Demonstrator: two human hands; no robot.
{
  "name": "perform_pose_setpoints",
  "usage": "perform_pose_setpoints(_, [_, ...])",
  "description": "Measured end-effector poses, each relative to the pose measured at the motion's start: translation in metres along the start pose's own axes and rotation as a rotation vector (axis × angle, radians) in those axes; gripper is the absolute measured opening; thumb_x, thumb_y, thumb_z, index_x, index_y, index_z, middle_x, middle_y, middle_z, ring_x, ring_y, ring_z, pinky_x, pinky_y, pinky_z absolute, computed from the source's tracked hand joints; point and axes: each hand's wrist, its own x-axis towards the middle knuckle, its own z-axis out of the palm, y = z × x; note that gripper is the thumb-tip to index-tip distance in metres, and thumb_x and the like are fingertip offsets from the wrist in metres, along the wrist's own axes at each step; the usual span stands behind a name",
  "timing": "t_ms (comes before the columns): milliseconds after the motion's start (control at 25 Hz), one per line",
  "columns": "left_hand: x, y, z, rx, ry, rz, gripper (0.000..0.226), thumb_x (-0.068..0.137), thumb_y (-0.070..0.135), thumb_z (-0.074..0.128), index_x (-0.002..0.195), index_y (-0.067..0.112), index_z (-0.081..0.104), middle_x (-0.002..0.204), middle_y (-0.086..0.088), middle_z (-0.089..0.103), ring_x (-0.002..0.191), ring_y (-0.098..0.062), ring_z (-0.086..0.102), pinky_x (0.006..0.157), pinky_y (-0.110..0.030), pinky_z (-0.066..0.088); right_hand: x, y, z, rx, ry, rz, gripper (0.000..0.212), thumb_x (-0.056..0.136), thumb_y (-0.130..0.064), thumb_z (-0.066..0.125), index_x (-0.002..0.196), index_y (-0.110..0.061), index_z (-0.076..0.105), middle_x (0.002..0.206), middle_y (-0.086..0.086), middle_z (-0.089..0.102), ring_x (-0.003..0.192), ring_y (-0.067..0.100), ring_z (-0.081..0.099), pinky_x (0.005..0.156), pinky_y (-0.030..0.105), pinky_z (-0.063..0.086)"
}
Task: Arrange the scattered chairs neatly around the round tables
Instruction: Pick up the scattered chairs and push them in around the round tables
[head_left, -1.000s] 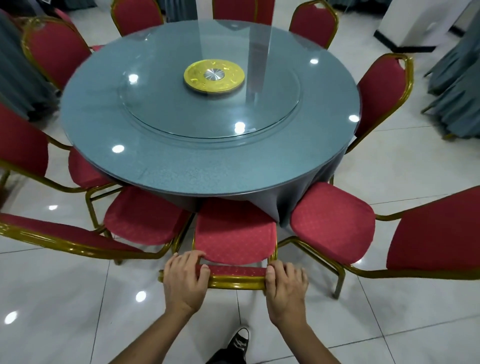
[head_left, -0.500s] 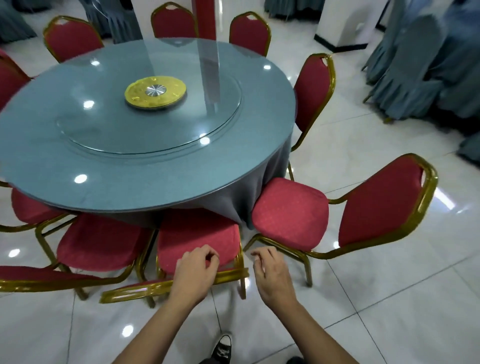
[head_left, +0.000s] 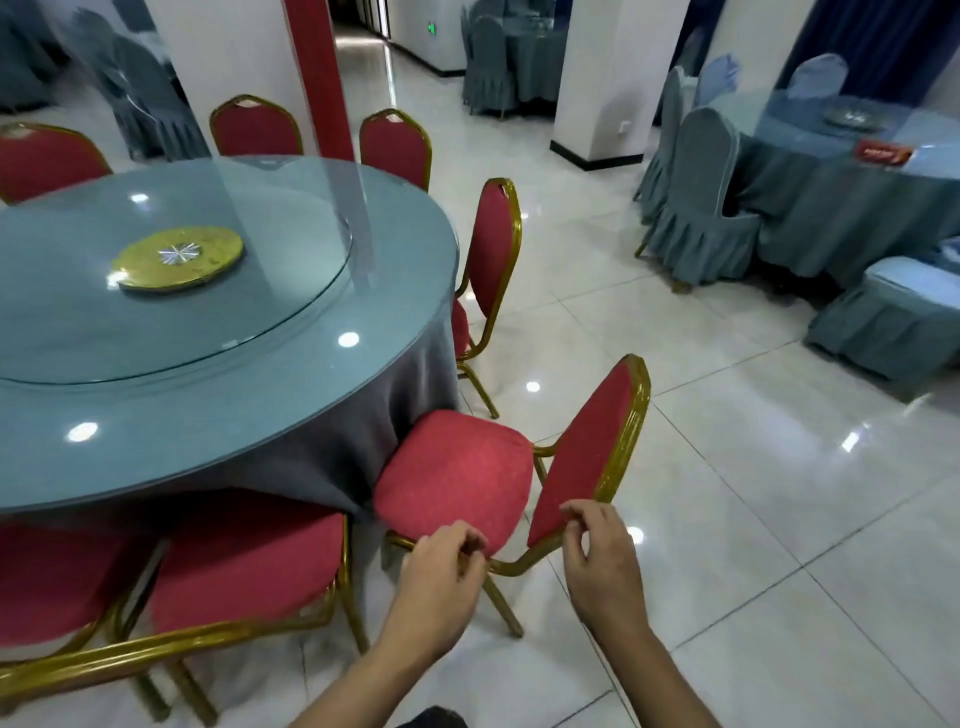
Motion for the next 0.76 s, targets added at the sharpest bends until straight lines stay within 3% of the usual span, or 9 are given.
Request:
perform_pose_setpoints(200, [0.04,0.06,0.069,0.054,-0.056,0.001,0.01,0.096,0.028,0.052,0.101,0.035,0.057,0.1,0.021,0.06,0.098,-0.006,0.052,0.094,-0.036,0.046,0.06,0.056,-0.054,-0.023,0.03,0.019,0.026,0.099,-0.014,0.054,0.107,-0.038,0.052,0.104,-0.015,0.057,0.096,0.007,0.055,0.084,0.03,0.053])
perform_pose_setpoints(360, [0.097,0.098,0.114,-0.023,-0.057,-0.066,0.016,0.099,0.031,0.052,0.11,0.042,0.052,0.113,0.025,0.054,0.107,0.0,0.05,0.103,-0.03,0.044,0.127,0.088,-0.074,-0.059,0.009,0.012,0.02,0.1,-0.015,0.054,0.111,-0.032,0.058,0.111,-0.011,0.061,0.098,0.007,0.056,0.086,0.028,0.052])
perform_pose_setpoints(480, [0.14,0.121,0.142,-0.046,-0.043,-0.12,0.029,0.101,0.035,0.05,0.127,0.046,0.044,0.13,0.024,0.045,0.117,-0.002,0.046,0.105,-0.027,0.039,0.184,0.102,-0.083,-0.07,-0.065,-0.044,0.02,0.1,-0.014,0.053,0.114,-0.025,0.061,0.114,-0.007,0.063,0.101,0.009,0.056,0.09,0.03,0.051])
perform_pose_setpoints(760, [0.183,0.148,0.191,0.078,-0.153,-0.27,0.059,0.101,0.044,0.043,0.155,0.035,0.02,0.152,0.008,0.035,0.137,-0.015,0.04,0.116,-0.036,0.033,0.292,0.135,-0.078,-0.244,-0.309,-0.182,0.032,0.103,-0.025,0.049,0.133,-0.022,0.058,0.134,-0.001,0.059,0.12,0.019,0.054,0.104,0.035,0.043])
